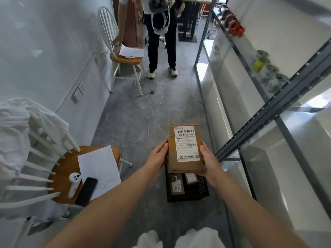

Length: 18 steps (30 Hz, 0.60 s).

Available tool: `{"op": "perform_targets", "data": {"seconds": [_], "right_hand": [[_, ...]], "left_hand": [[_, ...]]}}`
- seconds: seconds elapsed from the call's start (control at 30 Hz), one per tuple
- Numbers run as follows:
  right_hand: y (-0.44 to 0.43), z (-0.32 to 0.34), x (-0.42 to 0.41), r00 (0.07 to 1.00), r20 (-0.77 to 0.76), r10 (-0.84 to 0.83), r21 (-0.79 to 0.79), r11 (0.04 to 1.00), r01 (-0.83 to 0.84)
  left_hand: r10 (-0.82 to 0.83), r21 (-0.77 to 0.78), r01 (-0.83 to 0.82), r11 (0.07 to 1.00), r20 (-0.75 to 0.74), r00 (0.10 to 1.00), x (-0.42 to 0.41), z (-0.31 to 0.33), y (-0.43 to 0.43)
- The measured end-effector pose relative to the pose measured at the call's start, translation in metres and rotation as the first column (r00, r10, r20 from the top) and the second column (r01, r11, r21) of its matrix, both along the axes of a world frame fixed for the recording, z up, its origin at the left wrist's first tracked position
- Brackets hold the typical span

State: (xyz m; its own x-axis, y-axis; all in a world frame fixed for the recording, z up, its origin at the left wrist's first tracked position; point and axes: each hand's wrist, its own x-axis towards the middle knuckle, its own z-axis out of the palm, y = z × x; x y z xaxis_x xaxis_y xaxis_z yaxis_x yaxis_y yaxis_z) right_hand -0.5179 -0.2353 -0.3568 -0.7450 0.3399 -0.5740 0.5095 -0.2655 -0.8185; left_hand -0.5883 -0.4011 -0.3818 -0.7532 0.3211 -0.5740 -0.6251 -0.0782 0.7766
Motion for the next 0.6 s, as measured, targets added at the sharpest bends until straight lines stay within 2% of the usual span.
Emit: {"op": "perform_targets", "data": {"seconds": [0.27,0.6], "right_hand": [[0.042,-0.002,-0.011,0.999,-0.033,-0.022,-0.051,0.998,0.021],[0.116,0.0,-0.047,0.992,-0.124,0.033,-0.142,0.989,-0.051]], "left_hand": [[-0.001,-0.025,-0.001,1.0,-0.053,0.999,-0.014,0.012,0.042],[0.043,-0.071,-0.052,0.996,-0.127,0.991,-0.029,0.041,0.112]]}}
